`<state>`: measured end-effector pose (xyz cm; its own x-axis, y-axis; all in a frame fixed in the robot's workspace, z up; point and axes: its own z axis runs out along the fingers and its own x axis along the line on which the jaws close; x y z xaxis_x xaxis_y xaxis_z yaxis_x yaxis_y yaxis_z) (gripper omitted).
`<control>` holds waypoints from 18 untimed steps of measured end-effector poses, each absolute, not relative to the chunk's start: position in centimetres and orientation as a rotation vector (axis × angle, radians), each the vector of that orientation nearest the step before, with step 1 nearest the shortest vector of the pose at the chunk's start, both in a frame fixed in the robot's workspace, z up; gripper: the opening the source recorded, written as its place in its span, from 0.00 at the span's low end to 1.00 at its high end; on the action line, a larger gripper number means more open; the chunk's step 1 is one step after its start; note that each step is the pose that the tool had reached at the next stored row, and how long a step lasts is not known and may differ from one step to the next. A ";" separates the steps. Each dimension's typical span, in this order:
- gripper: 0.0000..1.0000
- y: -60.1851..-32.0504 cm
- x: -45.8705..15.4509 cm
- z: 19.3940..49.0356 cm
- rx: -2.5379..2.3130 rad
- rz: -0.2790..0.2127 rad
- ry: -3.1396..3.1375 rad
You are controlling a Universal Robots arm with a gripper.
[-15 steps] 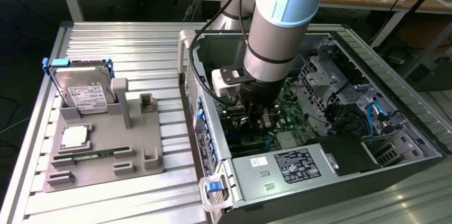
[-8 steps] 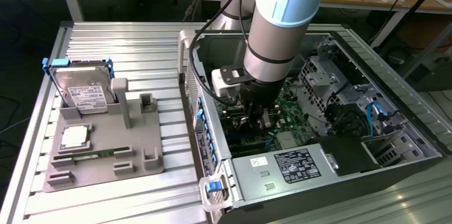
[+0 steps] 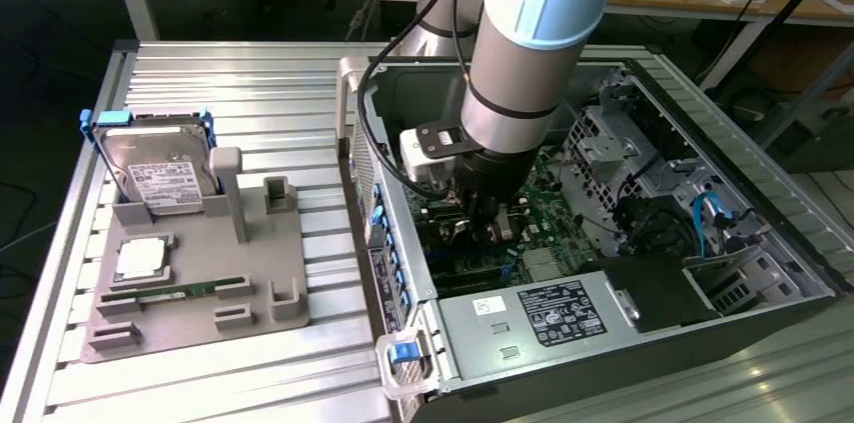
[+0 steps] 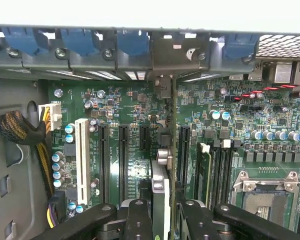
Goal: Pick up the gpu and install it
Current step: 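Insert the gpu into the slot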
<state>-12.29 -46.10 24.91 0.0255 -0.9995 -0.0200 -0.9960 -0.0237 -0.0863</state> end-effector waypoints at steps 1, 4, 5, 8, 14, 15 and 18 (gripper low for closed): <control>0.27 -46.1 -12.3 24.9 -2.194 -0.070 2.140; 0.27 -46.0 -12.3 24.9 -2.194 -0.071 2.141; 0.27 -46.0 -12.3 24.9 -2.194 -0.071 2.141; 0.27 -46.0 -12.3 24.9 -2.194 -0.071 2.140; 0.27 -46.0 -12.3 24.6 -2.194 -0.071 2.141; 0.27 -46.0 -12.3 24.5 -2.194 -0.071 2.141; 0.27 -46.0 -12.3 24.4 -2.194 -0.071 2.141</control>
